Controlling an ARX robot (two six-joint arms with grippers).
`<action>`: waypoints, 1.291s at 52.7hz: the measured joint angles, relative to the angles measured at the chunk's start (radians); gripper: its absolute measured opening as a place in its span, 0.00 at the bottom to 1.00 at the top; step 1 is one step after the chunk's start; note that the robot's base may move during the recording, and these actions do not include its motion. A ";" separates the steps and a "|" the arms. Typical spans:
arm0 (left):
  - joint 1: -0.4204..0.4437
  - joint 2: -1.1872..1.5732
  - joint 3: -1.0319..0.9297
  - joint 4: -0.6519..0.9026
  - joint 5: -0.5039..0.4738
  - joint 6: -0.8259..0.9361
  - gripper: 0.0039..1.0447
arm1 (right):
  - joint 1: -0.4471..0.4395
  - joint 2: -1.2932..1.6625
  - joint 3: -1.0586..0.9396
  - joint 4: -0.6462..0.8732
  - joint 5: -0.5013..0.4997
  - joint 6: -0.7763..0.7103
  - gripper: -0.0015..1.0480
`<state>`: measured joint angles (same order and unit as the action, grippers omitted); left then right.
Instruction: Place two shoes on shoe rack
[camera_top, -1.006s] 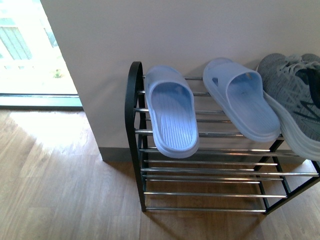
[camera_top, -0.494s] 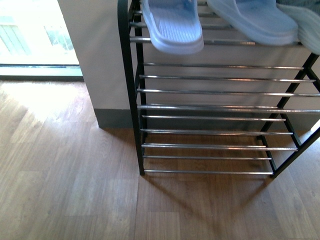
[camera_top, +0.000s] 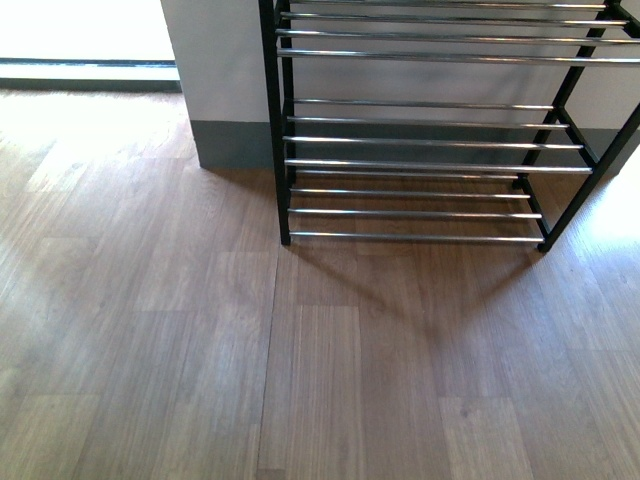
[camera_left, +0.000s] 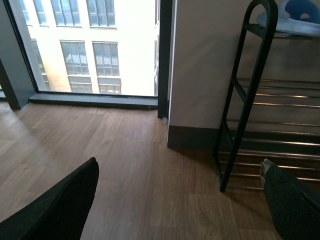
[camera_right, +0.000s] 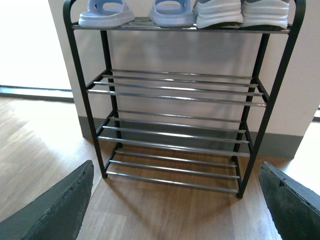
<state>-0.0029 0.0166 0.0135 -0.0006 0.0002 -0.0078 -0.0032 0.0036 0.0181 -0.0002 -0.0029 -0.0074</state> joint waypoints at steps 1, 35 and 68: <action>0.000 0.000 0.000 0.000 0.000 0.000 0.91 | 0.000 0.000 0.000 0.000 0.000 0.000 0.91; 0.000 0.000 0.000 0.000 0.000 0.000 0.91 | 0.000 0.000 0.000 0.000 0.003 0.000 0.91; 0.000 0.000 0.000 0.000 0.000 0.000 0.91 | 0.000 0.000 0.000 0.000 0.003 0.000 0.91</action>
<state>-0.0029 0.0162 0.0139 -0.0006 -0.0002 -0.0078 -0.0032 0.0040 0.0181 -0.0002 0.0002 -0.0074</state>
